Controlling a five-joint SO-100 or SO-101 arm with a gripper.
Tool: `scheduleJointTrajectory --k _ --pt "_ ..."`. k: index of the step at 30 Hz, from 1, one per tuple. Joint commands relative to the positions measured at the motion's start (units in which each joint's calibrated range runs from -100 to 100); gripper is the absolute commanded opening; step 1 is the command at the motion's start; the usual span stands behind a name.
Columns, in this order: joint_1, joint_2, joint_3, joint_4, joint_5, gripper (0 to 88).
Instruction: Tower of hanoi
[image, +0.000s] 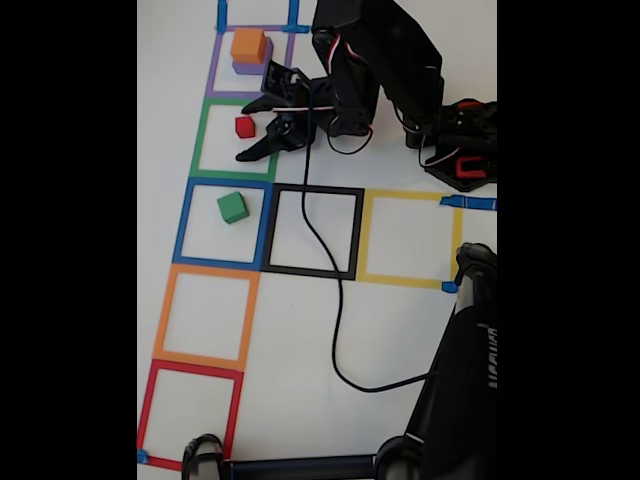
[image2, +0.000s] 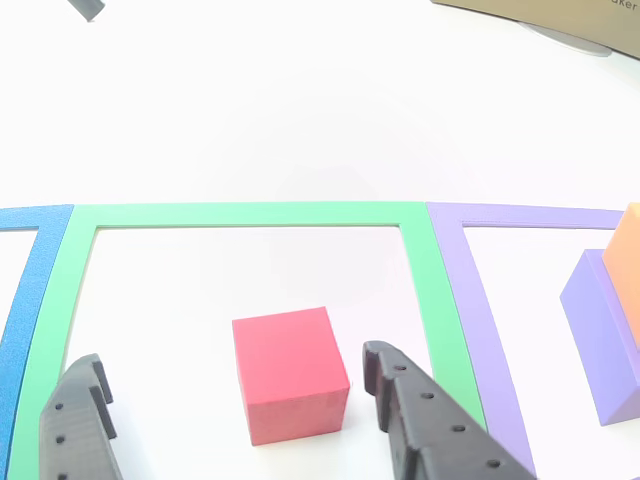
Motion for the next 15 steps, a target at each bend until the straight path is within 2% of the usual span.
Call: scheduleJointTrajectory --k 1,15 --pt "-1.47 -0.14 -0.71 -1.07 0.36 28.0" --pt "-2.42 0.35 -0.98 -0.91 0.36 23.3"
